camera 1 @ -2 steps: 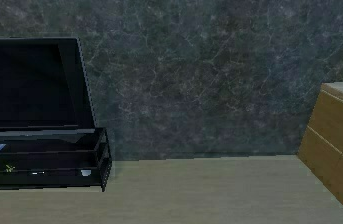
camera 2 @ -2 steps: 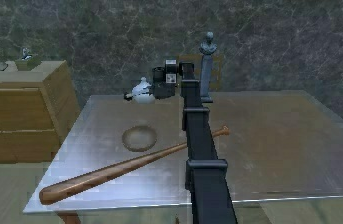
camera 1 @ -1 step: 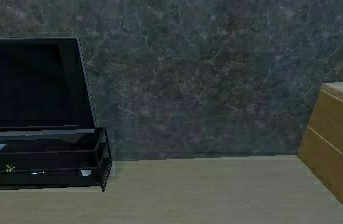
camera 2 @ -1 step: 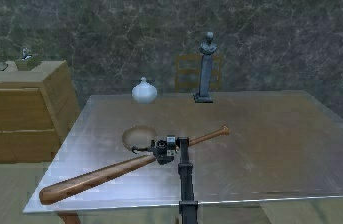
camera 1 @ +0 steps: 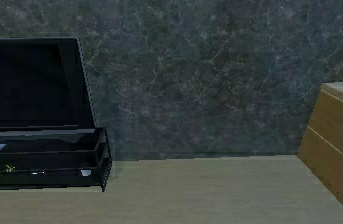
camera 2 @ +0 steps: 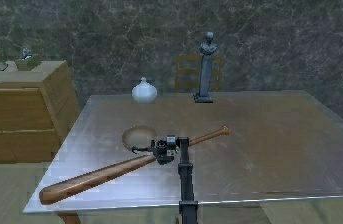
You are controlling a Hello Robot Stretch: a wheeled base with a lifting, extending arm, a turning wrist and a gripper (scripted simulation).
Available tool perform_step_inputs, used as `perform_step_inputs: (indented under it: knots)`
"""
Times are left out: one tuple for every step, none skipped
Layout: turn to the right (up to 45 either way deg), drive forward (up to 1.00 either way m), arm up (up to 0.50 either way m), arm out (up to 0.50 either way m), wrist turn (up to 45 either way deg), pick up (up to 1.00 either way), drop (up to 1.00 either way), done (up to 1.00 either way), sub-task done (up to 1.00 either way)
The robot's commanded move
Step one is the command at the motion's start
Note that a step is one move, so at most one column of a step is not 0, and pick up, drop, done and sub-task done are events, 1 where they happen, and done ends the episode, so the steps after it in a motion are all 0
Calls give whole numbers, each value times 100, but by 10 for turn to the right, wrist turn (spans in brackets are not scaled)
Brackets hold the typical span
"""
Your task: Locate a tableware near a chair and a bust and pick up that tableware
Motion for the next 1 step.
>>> perform_step_inputs:
  knots:
    - [0,0,10,0,0,0,0,0,0]
